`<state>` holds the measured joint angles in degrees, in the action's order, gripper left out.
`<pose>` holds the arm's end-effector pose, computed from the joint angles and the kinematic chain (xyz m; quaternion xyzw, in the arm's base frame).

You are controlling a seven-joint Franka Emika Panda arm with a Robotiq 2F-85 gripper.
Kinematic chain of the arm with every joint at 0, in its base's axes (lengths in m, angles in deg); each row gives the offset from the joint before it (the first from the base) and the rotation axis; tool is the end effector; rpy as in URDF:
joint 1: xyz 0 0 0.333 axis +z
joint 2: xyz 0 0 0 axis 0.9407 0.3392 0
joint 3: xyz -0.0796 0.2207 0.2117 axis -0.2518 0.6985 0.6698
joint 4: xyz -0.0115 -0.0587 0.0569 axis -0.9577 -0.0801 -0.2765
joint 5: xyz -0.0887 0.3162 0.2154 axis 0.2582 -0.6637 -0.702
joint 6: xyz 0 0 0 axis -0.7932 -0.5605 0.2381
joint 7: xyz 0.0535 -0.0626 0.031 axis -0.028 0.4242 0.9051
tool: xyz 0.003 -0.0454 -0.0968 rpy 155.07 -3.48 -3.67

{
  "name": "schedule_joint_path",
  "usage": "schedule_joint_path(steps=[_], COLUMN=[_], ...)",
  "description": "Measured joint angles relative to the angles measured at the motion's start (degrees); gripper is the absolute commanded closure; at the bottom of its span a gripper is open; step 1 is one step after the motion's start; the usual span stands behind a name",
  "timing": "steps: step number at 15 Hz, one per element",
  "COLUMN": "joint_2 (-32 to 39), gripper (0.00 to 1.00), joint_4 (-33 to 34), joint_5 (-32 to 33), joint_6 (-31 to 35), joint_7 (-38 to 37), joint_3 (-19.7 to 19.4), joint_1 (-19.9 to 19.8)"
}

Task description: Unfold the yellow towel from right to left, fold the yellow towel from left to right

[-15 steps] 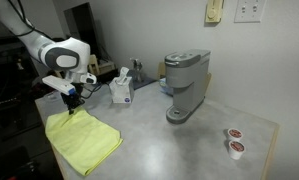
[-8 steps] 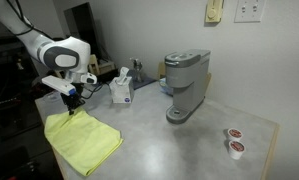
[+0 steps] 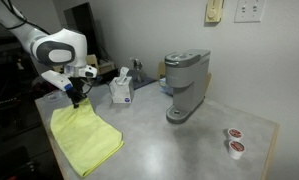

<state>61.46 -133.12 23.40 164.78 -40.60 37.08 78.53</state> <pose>0.4535 0.2000 0.2196 -0.9824 -0.1268 0.0775 0.1135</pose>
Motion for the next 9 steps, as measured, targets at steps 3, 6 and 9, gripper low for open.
schedule_joint_path(steps=[3, 6, 9], joint_2=[-1.49, -2.64, -3.50], gripper=[0.99, 0.99, 0.99], joint_4=[-1.20, -2.20, -3.10], joint_5=[-0.64, -1.15, -1.70], joint_6=[2.19, 2.57, 2.58], joint_7=[-1.56, -1.58, -1.07], joint_3=[-0.01, -0.01, -0.13], joint_1=[0.00, 0.00, 0.00])
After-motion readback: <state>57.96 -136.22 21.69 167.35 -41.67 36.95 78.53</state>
